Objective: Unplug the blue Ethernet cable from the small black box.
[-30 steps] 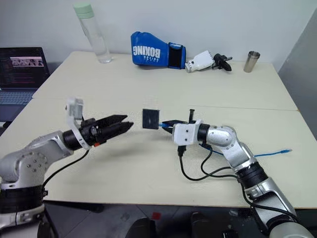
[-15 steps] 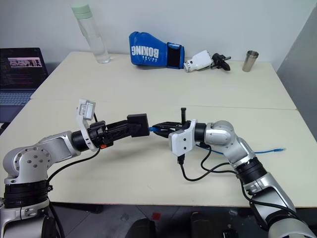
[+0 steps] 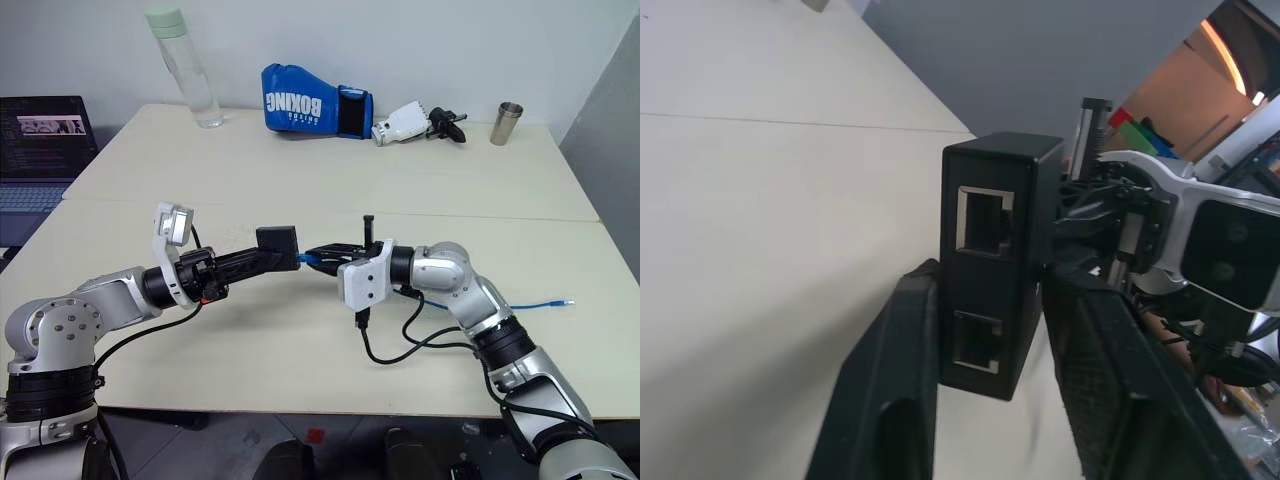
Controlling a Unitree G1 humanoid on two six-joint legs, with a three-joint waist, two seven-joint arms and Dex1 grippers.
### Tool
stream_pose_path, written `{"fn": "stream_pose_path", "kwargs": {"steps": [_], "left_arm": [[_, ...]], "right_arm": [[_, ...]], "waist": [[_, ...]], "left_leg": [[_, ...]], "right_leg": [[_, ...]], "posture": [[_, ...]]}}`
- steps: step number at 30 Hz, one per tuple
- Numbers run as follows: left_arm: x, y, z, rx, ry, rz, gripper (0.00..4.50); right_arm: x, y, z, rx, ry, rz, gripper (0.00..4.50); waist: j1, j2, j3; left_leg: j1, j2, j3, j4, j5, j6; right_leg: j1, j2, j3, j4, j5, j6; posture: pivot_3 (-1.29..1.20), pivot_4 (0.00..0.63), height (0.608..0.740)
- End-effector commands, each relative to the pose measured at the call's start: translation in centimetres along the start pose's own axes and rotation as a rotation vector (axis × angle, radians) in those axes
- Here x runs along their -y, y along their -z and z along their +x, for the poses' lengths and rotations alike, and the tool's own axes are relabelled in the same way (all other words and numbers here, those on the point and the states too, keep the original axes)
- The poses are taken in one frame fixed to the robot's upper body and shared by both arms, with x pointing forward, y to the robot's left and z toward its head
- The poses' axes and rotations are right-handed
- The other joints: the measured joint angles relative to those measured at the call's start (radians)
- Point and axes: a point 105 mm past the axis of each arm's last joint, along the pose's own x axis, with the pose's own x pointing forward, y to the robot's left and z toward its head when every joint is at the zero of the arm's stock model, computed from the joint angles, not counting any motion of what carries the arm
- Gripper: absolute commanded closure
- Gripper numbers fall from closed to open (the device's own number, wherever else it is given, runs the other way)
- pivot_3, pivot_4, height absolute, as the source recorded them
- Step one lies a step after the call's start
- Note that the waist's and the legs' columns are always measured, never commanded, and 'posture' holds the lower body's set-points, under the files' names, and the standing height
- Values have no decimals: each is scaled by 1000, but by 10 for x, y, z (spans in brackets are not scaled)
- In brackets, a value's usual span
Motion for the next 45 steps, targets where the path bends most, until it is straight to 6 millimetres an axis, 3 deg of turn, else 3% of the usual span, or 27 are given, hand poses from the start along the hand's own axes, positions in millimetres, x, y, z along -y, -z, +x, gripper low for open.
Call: {"fn": "stream_pose_path", "kwargs": {"steps": [1,4,8,12,16,21,24,27,34,45], "left_arm": [[3,-4,4,3,10,42,3699],[2,-3,4,1,8,45,3722],[-1,-6,3,5,-3,54,3723],[-3,-9,2,3,-11,78,3723],[1,-4,4,-58,11,159,3723],[4,-2,7,-132,37,295,3723],[11,-7,9,-171,77,388,3723],[17,-12,10,-192,107,444,3723],[28,-22,12,-199,152,498,3723],[30,-20,7,-231,165,494,3723]], "right_arm": [[12,-20,2,83,34,-49,4273],[6,-21,1,93,1,-66,4273],[7,-20,-2,84,-7,-69,3011],[4,-20,-10,57,-54,-81,2189],[-3,-19,-25,14,-119,38,2158],[6,-17,-31,-34,-90,441,2158],[17,-18,-25,-35,-63,751,2158],[17,-22,-21,-45,-103,954,2158],[17,-27,-15,-53,-165,1099,2158],[20,-31,-15,8,-277,1173,2158]], "waist": [[0,0,0],[0,0,0],[0,0,0],[2,0,0],[3,0,0],[3,0,0],[2,0,0],[2,0,0],[3,0,0],[2,1,0]], "left_leg": [[0,0,0,0,0,0],[0,0,0,0,0,0],[0,0,0,0,0,0],[0,0,0,0,0,0],[0,0,0,0,0,0],[0,0,0,0,0,0],[0,0,0,0,0,0],[0,0,0,0,0,0],[-2,-2,0,0,-3,5],[-2,-1,0,-1,-3,5]], "right_leg": [[0,0,0,0,0,0],[0,0,0,0,0,0],[0,0,0,0,0,0],[0,0,0,0,0,0],[0,0,0,-1,0,0],[0,0,0,0,0,0],[0,0,0,0,0,0],[0,1,0,0,0,0],[-1,2,0,-2,0,0],[-2,4,-1,-2,0,0]], "posture": [[0,150,740],[0,150,740],[0,150,740],[0,150,740],[0,150,740],[0,150,740],[0,150,740],[0,150,740],[0,150,740],[0,150,740]]}}
